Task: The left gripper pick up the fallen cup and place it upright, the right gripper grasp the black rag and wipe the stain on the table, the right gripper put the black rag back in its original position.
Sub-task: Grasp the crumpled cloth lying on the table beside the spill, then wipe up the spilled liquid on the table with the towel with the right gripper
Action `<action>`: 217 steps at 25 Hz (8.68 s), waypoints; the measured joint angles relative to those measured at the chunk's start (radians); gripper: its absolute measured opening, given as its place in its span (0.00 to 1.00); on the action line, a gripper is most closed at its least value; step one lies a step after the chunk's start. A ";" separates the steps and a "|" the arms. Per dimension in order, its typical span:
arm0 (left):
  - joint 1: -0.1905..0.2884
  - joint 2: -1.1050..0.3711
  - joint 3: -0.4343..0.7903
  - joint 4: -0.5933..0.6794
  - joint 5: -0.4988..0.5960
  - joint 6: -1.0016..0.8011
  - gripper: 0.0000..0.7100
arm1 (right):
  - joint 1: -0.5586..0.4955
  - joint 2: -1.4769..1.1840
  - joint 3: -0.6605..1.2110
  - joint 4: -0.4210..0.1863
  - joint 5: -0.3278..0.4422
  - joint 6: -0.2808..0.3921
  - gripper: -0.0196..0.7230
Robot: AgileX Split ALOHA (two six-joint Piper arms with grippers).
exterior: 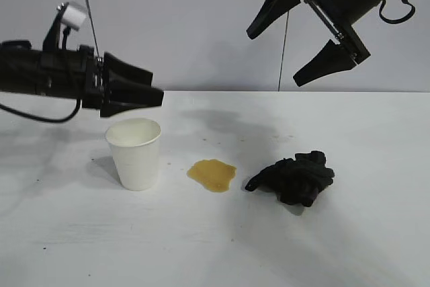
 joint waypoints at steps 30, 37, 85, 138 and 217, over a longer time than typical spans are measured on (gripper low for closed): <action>0.062 -0.308 -0.124 0.731 -0.135 -0.684 0.92 | 0.003 0.000 0.000 0.004 0.001 -0.120 0.96; 0.061 -0.308 -0.127 0.624 -0.191 -1.514 0.82 | 0.003 0.000 0.000 0.008 0.001 -0.119 0.96; 0.059 -0.200 -0.158 0.698 -0.098 -1.773 0.89 | 0.064 0.000 0.000 -0.012 -0.002 -0.100 0.96; 0.059 -0.204 -0.158 0.693 -0.026 -1.767 0.89 | 0.252 0.163 0.009 -0.755 -0.040 0.231 0.67; 0.059 -0.204 -0.158 0.693 0.009 -1.767 0.89 | 0.418 0.297 -0.237 -0.514 -0.197 0.176 0.06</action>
